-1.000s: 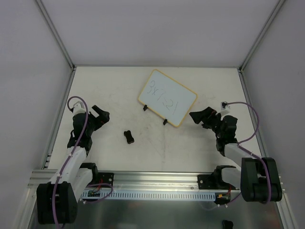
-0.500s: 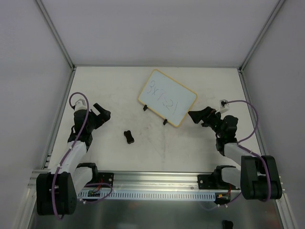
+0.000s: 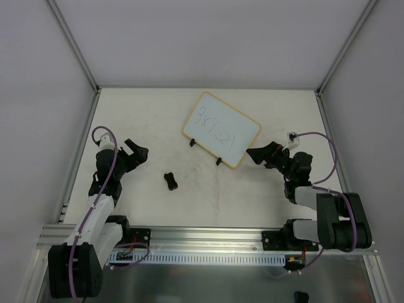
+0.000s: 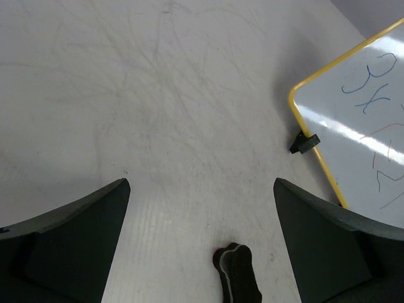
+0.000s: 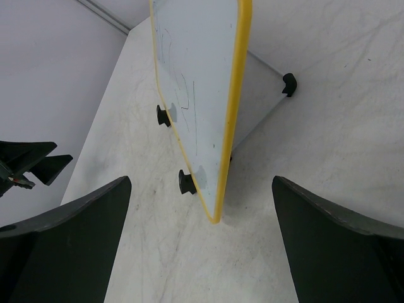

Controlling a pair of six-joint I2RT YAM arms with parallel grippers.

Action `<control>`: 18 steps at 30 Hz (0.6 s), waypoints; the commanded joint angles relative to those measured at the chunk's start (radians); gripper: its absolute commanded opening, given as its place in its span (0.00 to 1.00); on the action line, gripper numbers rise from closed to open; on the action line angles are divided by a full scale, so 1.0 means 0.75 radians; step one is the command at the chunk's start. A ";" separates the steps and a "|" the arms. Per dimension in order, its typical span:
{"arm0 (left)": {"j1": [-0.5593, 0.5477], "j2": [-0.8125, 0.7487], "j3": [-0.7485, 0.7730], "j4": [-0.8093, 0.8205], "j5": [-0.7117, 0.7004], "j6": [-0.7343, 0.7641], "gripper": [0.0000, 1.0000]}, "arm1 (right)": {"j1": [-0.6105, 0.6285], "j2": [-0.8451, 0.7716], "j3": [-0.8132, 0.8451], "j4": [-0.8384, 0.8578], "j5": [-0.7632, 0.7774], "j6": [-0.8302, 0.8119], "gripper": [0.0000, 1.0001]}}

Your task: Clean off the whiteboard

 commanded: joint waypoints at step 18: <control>-0.429 0.090 0.250 -0.576 -0.170 -0.019 0.99 | 0.011 0.021 0.003 0.253 -0.044 0.039 0.99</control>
